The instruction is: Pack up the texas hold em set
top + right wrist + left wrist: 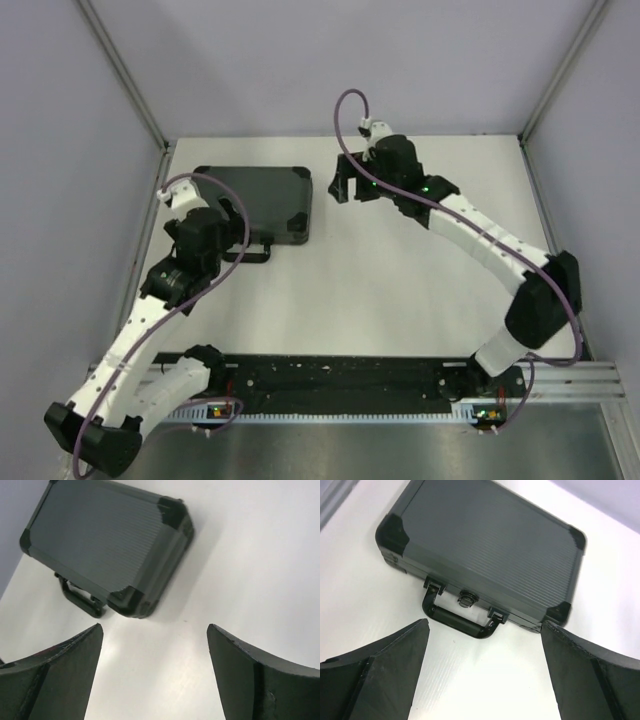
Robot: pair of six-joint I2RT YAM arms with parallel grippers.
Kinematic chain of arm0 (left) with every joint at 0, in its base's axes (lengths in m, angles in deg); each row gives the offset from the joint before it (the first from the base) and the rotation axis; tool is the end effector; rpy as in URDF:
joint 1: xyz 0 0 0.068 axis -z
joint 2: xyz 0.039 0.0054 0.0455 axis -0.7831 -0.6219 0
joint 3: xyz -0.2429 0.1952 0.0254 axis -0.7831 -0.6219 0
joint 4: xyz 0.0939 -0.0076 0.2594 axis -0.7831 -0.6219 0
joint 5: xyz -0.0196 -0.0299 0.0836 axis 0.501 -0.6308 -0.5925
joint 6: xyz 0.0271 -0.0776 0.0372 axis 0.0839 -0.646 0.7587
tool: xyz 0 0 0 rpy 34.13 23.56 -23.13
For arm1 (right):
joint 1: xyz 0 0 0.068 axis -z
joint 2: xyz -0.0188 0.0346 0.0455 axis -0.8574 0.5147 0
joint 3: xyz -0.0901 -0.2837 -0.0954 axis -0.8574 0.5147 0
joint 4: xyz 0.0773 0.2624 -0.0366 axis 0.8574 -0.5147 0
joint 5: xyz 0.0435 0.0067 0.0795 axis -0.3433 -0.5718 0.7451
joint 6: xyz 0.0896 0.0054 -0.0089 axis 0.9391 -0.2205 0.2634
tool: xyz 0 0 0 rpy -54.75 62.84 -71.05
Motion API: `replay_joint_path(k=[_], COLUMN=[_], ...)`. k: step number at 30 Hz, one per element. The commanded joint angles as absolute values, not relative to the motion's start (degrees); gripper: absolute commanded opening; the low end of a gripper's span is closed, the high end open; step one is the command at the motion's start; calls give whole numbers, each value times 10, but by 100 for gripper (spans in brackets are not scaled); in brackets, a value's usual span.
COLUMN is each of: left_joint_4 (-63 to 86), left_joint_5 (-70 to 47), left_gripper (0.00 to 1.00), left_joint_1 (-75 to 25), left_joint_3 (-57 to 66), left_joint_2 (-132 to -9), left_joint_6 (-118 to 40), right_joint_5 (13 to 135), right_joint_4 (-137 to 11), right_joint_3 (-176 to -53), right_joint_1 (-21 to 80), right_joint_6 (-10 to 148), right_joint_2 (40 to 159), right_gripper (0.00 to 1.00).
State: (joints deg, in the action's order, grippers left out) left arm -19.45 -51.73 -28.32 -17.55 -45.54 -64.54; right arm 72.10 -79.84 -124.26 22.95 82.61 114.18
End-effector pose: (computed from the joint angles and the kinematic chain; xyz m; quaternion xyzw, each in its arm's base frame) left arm 0.2102 -0.0436 0.3395 -0.2384 0.8048 -0.0390 0.5422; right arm 0.3632 0.2741 0.3548 -0.1403 0.8447 0.2792 0.4346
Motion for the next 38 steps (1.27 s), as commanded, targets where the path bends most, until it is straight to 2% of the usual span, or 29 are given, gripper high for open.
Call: replay_joint_path(k=[1,3,7,13,18,27,38], left_joint_4=[-262,-320,-408,-503,-545,-594,-598], left_joint_5=[-468,-459,-452,-457,-471,-499,-524], left_gripper=[99,99,99,99,99,99,99], left_joint_1=[-284,-284,-284,-285,-284,-284,-284], left_joint_3=[-102,-66,-14,39,74,152,181], left_joint_2=[-406,-393,-367,-344,-332,-325,-320], left_joint_6=[-552,-558,-576,-583,-581,-569,-560], right_joint_5=[571,530,448,337,290,274,269], right_joint_4=[-846,-853,-885,-932,-964,-995,-995], right_joint_3=[-1174,-1157,-1148,-1133,-1142,-1161,-1176], right_joint_1=[240,243,247,247,247,247,247], right_joint_6=[801,800,804,803,806,814,809], right_joint_2=[1005,956,870,749,690,666,678], right_gripper=[86,94,98,99,99,99,99])
